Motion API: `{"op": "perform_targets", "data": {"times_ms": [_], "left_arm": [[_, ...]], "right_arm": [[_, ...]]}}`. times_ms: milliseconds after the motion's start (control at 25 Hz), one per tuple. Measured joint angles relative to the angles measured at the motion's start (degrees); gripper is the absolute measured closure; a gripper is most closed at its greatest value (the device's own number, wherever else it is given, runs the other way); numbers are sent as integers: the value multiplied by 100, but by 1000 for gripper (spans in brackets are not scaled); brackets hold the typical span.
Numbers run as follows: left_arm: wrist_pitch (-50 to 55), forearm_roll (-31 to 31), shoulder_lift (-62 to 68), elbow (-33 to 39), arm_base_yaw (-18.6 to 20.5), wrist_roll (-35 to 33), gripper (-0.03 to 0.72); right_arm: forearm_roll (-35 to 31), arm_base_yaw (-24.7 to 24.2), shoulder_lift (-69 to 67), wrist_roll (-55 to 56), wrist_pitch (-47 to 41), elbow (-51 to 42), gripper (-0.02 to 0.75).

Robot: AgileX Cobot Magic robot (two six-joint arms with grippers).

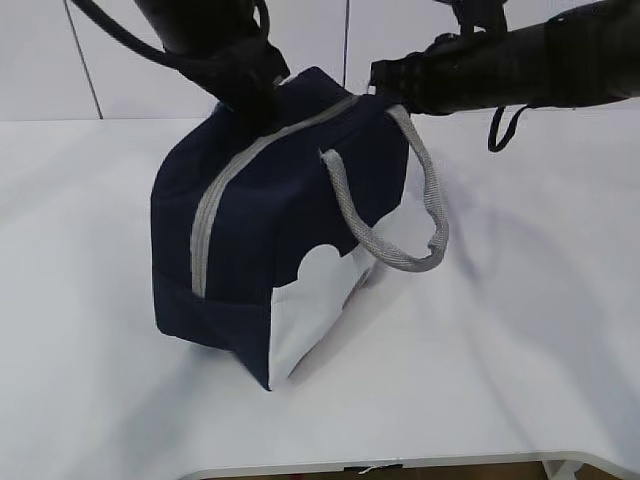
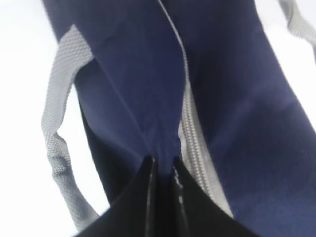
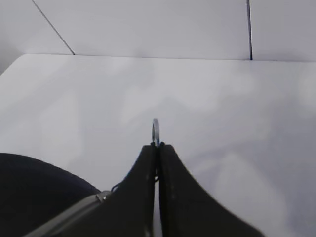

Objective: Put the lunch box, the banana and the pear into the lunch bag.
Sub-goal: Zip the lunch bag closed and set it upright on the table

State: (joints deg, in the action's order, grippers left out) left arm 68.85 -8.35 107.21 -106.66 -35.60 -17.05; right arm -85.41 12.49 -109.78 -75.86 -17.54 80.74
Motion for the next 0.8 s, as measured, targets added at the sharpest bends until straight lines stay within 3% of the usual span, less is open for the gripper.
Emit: {"op": "perform_targets", "data": {"times_ms": [800], "left_arm": [[138,166,-50,0,12,-12,694]], "right_arm": [[-79,0,-497,0,-286,47,720]]}}
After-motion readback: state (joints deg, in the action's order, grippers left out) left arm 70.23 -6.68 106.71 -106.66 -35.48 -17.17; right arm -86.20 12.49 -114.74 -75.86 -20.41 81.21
